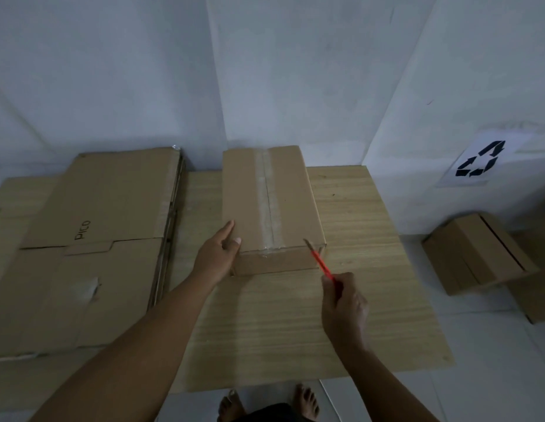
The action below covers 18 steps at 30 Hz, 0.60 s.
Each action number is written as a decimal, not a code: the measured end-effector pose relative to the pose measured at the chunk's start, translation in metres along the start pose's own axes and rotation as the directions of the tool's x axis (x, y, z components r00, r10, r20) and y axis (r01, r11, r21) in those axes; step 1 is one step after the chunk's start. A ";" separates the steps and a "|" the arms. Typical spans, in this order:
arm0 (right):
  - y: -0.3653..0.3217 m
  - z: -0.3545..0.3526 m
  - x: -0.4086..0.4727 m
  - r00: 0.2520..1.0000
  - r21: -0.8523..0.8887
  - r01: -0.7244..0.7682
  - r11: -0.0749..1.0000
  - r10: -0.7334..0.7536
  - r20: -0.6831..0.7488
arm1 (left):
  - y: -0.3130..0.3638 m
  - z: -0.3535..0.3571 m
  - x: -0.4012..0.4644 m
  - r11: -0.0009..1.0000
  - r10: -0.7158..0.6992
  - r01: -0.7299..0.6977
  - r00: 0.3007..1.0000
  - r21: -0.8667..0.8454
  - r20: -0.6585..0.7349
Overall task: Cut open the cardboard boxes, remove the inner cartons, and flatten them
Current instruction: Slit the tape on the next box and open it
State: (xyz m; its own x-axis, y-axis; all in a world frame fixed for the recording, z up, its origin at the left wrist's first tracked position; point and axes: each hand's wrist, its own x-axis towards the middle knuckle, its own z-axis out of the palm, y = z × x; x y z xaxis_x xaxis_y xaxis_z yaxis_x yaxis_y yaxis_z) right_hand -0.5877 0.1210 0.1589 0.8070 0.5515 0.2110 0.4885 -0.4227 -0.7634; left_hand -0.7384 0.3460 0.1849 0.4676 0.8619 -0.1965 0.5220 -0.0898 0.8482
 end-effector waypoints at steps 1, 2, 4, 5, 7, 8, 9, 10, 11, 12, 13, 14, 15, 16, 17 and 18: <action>-0.004 0.005 0.000 0.998 -0.005 0.051 0.999 -0.051 0.031 | -0.001 0.000 0.001 1.000 0.005 -0.005 1.000 0.003 0.000; -0.007 0.010 0.000 0.993 -0.012 0.096 0.995 -0.095 0.065 | -0.001 0.001 0.001 1.000 0.004 -0.004 1.000 0.004 -0.001; -0.013 0.021 0.000 0.978 -0.038 0.174 0.984 -0.168 0.121 | -0.003 0.001 0.003 1.000 -0.004 0.004 1.000 0.012 -0.001; -0.016 0.026 0.000 0.968 -0.056 0.218 0.974 -0.208 0.138 | -0.003 0.001 0.003 1.000 -0.007 0.007 1.000 0.025 -0.001; -0.019 0.033 -0.001 0.946 -0.097 0.305 0.947 -0.290 0.143 | -0.004 0.001 0.004 0.999 -0.009 0.009 1.000 0.044 -0.004; -0.021 0.035 -0.001 0.940 -0.120 0.329 0.937 -0.312 0.139 | -0.004 0.001 0.005 0.999 -0.008 0.009 1.000 0.049 -0.007; -0.022 0.036 -0.001 0.939 -0.143 0.337 0.931 -0.319 0.132 | -0.004 0.002 0.005 0.998 -0.006 0.006 1.000 0.056 -0.008; -0.022 0.037 0.000 0.940 -0.157 0.333 0.930 -0.315 0.128 | -0.004 0.002 0.005 0.998 -0.005 0.005 1.000 0.062 -0.009; -0.022 0.037 0.000 0.943 -0.165 0.325 0.931 -0.306 0.133 | -0.004 0.002 0.005 0.998 -0.004 0.004 1.000 0.064 -0.009; -0.023 0.037 0.001 0.945 -0.169 0.315 0.934 -0.292 0.146 | -0.004 0.002 0.005 0.998 -0.004 0.004 1.000 0.062 -0.010; -0.023 0.037 0.001 0.947 -0.178 0.304 0.936 -0.278 0.159 | -0.004 0.002 0.005 0.998 -0.004 0.004 1.000 0.059 -0.012; -0.023 0.037 0.002 0.949 -0.186 0.296 0.937 -0.266 0.172 | -0.005 0.003 0.005 0.998 -0.003 0.003 1.000 0.057 -0.011; -0.024 0.037 0.003 0.949 -0.196 0.292 0.936 -0.258 0.182 | -0.005 0.003 0.005 0.998 0.000 0.001 1.000 0.058 -0.011; -0.024 0.037 0.003 0.948 -0.205 0.291 0.934 -0.254 0.191 | -0.005 0.003 0.004 0.998 0.001 0.000 1.000 0.060 -0.010; -0.025 0.037 0.004 0.947 -0.215 0.291 0.932 -0.249 0.202 | -0.005 0.003 0.004 0.998 0.002 -0.001 1.000 0.063 -0.010; -0.026 0.036 0.004 0.945 -0.226 0.293 0.929 -0.246 0.214 | -0.005 0.003 0.005 0.998 0.001 0.000 1.000 0.066 -0.010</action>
State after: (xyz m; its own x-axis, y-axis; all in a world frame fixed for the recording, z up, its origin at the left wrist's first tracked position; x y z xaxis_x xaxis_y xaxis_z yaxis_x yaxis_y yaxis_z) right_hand -0.6090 0.1603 0.1570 0.5718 0.7792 0.2566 0.7650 -0.3935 -0.5098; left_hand -0.7372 0.3493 0.1781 0.4611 0.8665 -0.1912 0.5679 -0.1225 0.8140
